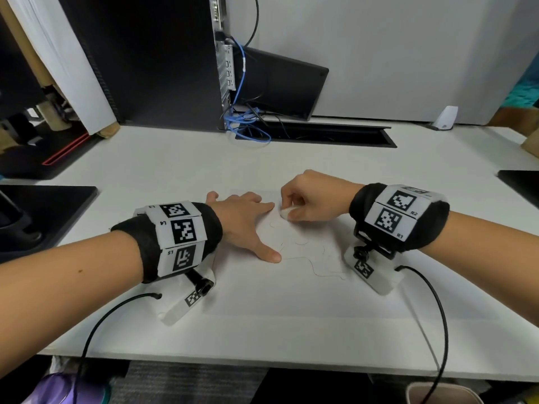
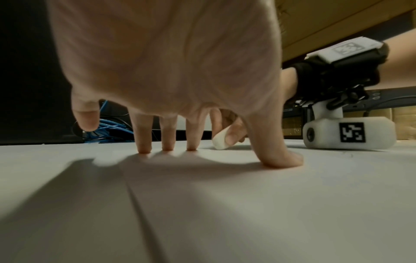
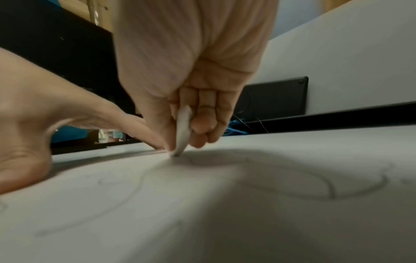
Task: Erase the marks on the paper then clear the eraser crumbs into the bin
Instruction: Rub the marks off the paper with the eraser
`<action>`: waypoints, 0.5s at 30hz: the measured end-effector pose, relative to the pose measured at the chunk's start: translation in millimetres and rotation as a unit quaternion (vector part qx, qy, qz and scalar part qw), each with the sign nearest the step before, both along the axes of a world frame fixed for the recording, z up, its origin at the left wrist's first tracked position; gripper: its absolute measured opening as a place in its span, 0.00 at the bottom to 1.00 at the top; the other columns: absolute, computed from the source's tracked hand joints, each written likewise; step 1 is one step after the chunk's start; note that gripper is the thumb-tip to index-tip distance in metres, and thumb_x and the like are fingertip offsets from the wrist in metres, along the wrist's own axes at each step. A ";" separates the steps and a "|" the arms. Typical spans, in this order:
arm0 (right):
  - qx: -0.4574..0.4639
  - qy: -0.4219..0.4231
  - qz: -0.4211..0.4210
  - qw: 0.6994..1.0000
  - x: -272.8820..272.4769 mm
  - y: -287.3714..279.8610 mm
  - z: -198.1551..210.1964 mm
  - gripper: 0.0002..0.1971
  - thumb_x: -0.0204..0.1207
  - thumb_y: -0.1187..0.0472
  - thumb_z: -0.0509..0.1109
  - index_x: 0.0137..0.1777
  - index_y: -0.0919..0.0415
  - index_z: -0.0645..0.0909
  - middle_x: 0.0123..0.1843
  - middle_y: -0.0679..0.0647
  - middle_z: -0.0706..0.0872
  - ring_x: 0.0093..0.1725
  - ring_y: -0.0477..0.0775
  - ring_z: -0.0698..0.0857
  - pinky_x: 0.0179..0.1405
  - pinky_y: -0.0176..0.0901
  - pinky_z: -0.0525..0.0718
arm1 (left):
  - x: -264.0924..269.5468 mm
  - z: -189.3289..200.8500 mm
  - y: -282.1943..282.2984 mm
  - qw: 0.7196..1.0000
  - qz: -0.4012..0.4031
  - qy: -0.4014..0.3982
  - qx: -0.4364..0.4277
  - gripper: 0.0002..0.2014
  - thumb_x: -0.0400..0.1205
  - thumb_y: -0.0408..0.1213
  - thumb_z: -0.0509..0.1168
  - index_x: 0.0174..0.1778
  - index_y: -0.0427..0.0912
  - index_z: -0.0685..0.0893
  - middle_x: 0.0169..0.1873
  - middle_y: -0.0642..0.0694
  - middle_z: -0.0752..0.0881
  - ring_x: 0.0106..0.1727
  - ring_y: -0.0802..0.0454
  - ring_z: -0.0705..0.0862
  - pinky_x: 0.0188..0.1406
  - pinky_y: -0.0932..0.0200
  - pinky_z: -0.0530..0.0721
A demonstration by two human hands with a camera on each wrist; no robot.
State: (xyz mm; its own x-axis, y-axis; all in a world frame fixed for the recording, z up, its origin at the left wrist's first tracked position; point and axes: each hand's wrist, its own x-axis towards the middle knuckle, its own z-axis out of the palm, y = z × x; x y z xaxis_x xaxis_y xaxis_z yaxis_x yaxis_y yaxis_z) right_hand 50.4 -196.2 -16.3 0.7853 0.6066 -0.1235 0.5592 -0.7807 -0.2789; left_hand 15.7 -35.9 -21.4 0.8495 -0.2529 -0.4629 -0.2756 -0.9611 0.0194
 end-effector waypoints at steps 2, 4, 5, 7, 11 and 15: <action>0.005 -0.001 -0.008 1.000 0.9 -0.1 -1.8 0.08 0.75 0.60 0.70 0.47 0.64 0.85 0.28 0.42 0.76 0.28 0.40 0.74 0.28 0.21 0.70 | 0.3 -1.4 0.4 1.000 -0.001 0.006 0.007 0.52 0.68 0.72 0.63 0.82 0.60 0.43 0.83 0.58 0.45 0.84 0.51 0.49 0.79 0.36 0.42; 0.017 0.067 -0.006 0.998 -4.3 0.7 -2.5 0.06 0.74 0.60 0.72 0.46 0.63 0.84 0.28 0.46 0.79 0.27 0.42 0.75 0.28 0.23 0.72 | 1.3 -5.0 1.2 1.000 -0.002 0.014 0.010 0.53 0.68 0.74 0.61 0.82 0.61 0.39 0.83 0.56 0.42 0.84 0.51 0.45 0.79 0.36 0.38; 0.024 0.092 -0.006 0.995 -6.6 0.8 -2.8 0.06 0.74 0.59 0.72 0.45 0.62 0.84 0.29 0.49 0.81 0.26 0.42 0.76 0.28 0.24 0.73 | 1.7 -6.0 1.6 1.000 -0.004 0.017 0.011 0.53 0.68 0.74 0.60 0.82 0.61 0.37 0.83 0.55 0.40 0.84 0.51 0.43 0.79 0.36 0.37; 0.037 0.076 -0.019 0.996 -4.5 -0.4 -4.4 0.07 0.74 0.58 0.72 0.46 0.62 0.84 0.33 0.53 0.85 0.26 0.41 0.76 0.28 0.25 0.72 | 1.5 -7.3 1.3 1.000 -0.006 0.023 0.011 0.54 0.67 0.75 0.59 0.81 0.61 0.35 0.83 0.54 0.39 0.84 0.51 0.40 0.78 0.36 0.34; 0.044 0.061 -0.015 0.997 -5.3 4.7 -4.6 0.07 0.74 0.59 0.71 0.44 0.64 0.82 0.34 0.56 0.84 0.27 0.43 0.74 0.28 0.25 0.71 | 0.8 -7.0 1.1 0.999 0.000 0.032 0.008 0.56 0.66 0.76 0.59 0.81 0.59 0.34 0.83 0.53 0.37 0.84 0.51 0.38 0.78 0.36 0.32; 0.038 0.043 -0.023 0.998 -3.8 6.6 -4.6 0.08 0.75 0.59 0.71 0.44 0.64 0.83 0.30 0.48 0.79 0.28 0.43 0.74 0.28 0.27 0.70 | -0.1 -5.9 1.3 1.000 0.009 0.026 0.006 0.58 0.66 0.75 0.60 0.82 0.54 0.35 0.83 0.55 0.38 0.84 0.52 0.40 0.78 0.36 0.33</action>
